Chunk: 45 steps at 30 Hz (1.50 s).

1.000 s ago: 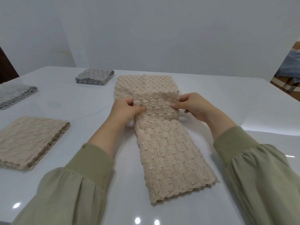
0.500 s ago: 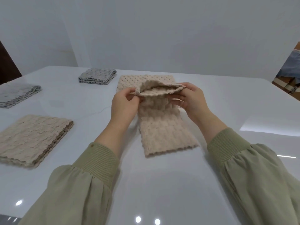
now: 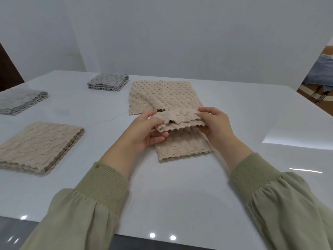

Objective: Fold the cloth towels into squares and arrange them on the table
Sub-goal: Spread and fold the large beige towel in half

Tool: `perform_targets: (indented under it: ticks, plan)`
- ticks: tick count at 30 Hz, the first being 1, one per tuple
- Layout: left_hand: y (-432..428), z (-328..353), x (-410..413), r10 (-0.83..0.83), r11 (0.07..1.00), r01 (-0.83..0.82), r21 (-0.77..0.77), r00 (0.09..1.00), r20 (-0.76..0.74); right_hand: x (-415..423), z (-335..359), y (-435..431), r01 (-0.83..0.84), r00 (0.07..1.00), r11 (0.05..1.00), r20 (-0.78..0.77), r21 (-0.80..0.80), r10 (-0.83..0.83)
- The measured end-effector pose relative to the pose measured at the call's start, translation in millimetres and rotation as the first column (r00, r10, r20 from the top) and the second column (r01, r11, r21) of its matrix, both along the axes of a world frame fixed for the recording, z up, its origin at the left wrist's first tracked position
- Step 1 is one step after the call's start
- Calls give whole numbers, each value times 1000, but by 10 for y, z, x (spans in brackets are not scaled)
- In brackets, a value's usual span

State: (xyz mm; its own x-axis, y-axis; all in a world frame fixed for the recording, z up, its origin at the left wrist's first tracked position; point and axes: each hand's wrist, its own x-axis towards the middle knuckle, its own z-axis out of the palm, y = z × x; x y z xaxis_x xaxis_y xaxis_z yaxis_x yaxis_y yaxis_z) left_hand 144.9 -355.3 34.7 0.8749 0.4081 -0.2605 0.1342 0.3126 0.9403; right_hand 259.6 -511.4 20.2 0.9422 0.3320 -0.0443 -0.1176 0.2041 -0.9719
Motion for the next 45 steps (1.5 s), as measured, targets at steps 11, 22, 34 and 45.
perform_targets:
  ticks: [11, 22, 34, 45]
  plan:
    - [-10, 21, -277, -236, 911, 262, 320, 965, -117, -161, -38, -295, 50, 963, 890, 257, -453, 76]
    - [22, -45, -298, -282, 818, 357, 452, 932, -226, -217, -51, -348, 42, 915, 776, 336, -629, 222]
    - [-77, -217, -119, -198, 75, -28, 997, 979, 43, -233, -57, -352, 226, 790, 593, 501, -773, 353]
    - [-118, -403, -39, -205, -54, 311, 949, 927, -315, -258, 75, -461, 141, 747, 652, 513, -745, 424]
